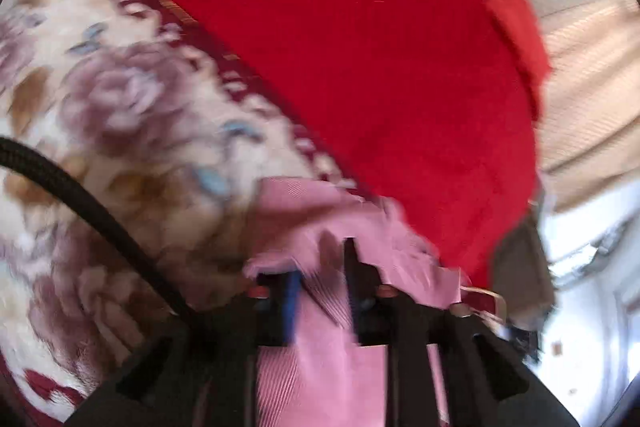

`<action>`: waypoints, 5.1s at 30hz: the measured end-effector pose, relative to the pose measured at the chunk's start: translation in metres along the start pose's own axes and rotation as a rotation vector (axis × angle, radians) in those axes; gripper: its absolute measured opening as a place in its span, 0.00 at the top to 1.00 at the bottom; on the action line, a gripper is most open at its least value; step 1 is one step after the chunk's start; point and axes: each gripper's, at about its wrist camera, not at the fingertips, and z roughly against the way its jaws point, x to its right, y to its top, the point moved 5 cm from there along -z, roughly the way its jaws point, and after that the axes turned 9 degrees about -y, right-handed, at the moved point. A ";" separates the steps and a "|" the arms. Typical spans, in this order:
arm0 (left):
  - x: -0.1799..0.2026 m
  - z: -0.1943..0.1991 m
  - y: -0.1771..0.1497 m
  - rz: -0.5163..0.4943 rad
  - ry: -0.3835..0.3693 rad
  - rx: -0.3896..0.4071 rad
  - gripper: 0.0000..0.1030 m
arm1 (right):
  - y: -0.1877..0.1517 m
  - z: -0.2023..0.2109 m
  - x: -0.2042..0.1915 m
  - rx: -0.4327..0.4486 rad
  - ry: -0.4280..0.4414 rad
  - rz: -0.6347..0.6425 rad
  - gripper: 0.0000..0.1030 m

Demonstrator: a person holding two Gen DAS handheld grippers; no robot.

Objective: Fold large clothes

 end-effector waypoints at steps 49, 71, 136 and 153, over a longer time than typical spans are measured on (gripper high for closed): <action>0.021 -0.020 0.032 -0.105 0.378 0.225 0.32 | 0.037 -0.027 0.022 0.096 -0.793 0.437 0.85; 0.134 0.002 -0.116 -0.704 0.485 0.205 0.23 | -0.146 0.013 -0.060 0.068 -0.545 0.921 0.41; 0.090 -0.024 -0.118 -0.700 0.603 0.091 0.06 | -0.109 -0.058 -0.017 0.005 -0.626 0.796 0.62; 0.100 -0.049 -0.131 -0.734 0.570 0.025 0.06 | -0.128 -0.041 -0.028 0.019 -0.574 0.860 0.62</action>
